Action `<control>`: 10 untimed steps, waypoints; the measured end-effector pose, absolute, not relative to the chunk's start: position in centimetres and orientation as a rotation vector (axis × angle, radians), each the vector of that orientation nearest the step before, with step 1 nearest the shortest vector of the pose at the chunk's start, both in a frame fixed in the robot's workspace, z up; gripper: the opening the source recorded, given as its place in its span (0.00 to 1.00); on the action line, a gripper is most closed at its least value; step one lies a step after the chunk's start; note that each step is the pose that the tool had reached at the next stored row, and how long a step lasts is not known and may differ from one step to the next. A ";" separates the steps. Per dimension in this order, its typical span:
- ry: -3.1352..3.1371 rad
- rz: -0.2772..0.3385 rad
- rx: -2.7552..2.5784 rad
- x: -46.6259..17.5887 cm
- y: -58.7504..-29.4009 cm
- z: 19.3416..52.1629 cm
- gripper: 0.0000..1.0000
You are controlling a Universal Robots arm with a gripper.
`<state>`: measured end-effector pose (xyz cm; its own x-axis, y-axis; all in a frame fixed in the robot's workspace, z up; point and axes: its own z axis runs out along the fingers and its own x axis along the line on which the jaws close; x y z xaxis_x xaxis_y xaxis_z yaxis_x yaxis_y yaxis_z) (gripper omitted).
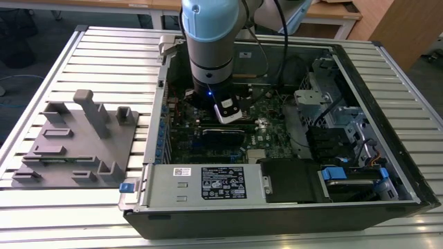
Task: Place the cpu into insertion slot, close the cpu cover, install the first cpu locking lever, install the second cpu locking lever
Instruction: 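Install the second cpu locking lever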
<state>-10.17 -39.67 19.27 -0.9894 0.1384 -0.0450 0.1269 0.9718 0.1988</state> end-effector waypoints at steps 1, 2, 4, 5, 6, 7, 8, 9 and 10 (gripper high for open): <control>3.061 0.303 0.206 -10.2 -39.7 19.3 0.11; 3.061 0.304 0.206 -10.2 -39.7 19.4 0.11; 3.061 0.303 0.206 -10.2 -39.7 19.7 0.11; 3.061 0.303 0.206 -10.2 -39.7 19.9 0.11; 3.061 0.303 0.206 -10.2 -39.7 20.1 0.11; 3.061 0.303 0.206 -10.2 -39.7 20.2 0.11; 3.061 0.303 0.206 -10.2 -39.7 20.5 0.11; 3.061 0.303 0.206 -10.2 -39.7 20.7 0.11; 3.061 0.303 0.206 -10.2 -39.7 20.9 0.11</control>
<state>-10.18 -39.67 20.94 -0.9893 0.1385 -0.0451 0.1270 0.9718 0.1987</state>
